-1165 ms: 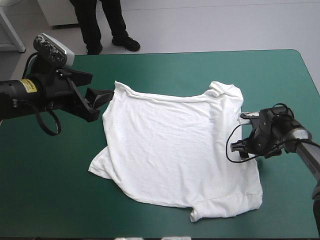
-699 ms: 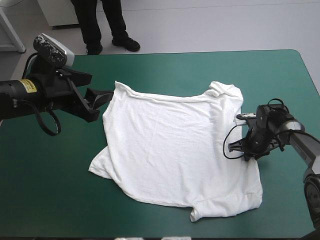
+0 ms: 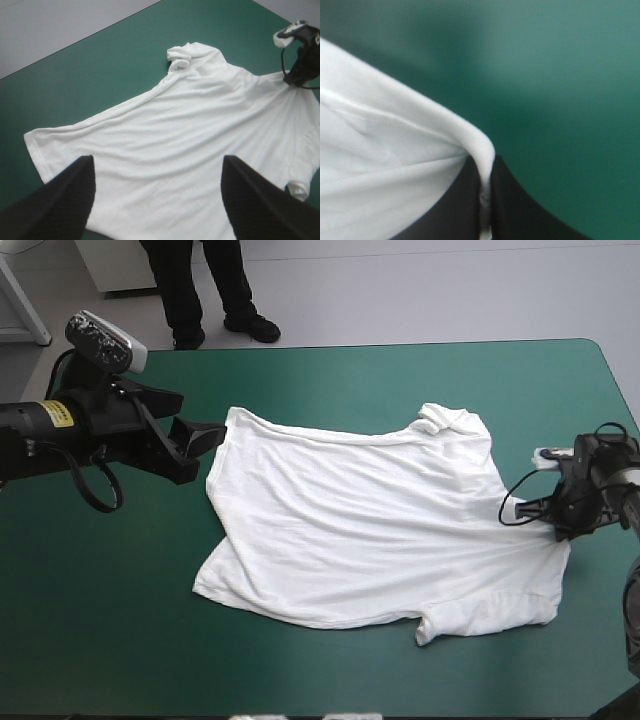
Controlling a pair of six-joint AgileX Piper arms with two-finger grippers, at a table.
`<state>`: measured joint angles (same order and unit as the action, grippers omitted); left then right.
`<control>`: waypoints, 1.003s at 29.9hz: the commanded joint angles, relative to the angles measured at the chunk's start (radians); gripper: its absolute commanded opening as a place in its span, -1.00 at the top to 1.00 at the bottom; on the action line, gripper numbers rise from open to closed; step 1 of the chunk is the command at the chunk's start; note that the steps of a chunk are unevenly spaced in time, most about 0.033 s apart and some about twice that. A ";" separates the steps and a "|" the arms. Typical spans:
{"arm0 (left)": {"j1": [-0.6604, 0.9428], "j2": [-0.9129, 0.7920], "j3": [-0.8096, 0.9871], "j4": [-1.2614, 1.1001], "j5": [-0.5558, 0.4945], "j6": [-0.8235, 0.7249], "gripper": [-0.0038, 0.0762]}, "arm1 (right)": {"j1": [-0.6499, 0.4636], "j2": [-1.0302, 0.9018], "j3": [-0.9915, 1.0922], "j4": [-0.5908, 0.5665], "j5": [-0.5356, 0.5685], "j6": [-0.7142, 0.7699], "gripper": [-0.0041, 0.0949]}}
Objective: Fold the cloth
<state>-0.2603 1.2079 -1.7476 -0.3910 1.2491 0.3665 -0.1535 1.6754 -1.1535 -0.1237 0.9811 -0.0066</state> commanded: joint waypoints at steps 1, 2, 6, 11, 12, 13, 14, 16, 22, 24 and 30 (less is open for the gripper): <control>-0.008 -0.015 -0.021 -0.037 -0.065 -0.010 -0.37 | -0.055 -0.036 -0.133 -0.053 -0.046 -0.001 0.95; -0.008 -0.015 -0.021 -0.040 -0.072 -0.008 -0.37 | -0.070 -0.030 -0.170 -0.050 -0.053 0.007 0.95; -0.008 -0.015 -0.021 -0.040 -0.096 -0.008 -0.37 | -0.115 0.026 -0.334 -0.031 -0.032 0.007 0.95; -0.008 -0.015 -0.021 -0.040 -0.112 -0.008 -0.37 | -0.132 0.144 -0.526 -0.004 -0.003 0.007 0.95; -0.008 -0.015 -0.021 -0.040 -0.112 -0.008 -0.37 | -0.132 0.166 -0.560 0.000 -0.003 0.007 0.95; -0.008 -0.015 -0.021 -0.040 -0.114 -0.008 -0.37 | -0.132 0.194 -0.592 0.002 -0.007 0.007 0.95; -0.008 -0.015 -0.021 -0.040 -0.114 -0.008 -0.37 | -0.132 0.217 -0.619 0.002 -0.008 0.007 0.95; -0.008 -0.015 -0.021 -0.040 -0.119 -0.008 -0.37 | -0.138 0.276 -0.686 0.006 -0.008 0.007 0.95; -0.008 -0.015 -0.021 -0.042 -0.154 -0.008 -0.37 | -0.173 0.412 -0.829 0.048 -0.030 0.024 0.95; -0.008 -0.015 -0.021 -0.042 -0.158 -0.008 -0.37 | -0.186 0.448 -0.864 0.061 -0.044 0.024 0.95; -0.008 -0.015 -0.021 -0.042 -0.160 -0.008 -0.37 | -0.200 0.489 -0.916 0.118 -0.055 -0.003 0.95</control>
<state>-0.2603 1.2079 -1.7466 -0.3989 1.1582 0.3665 -0.3418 2.2262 -2.0232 -0.0301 0.9674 0.0155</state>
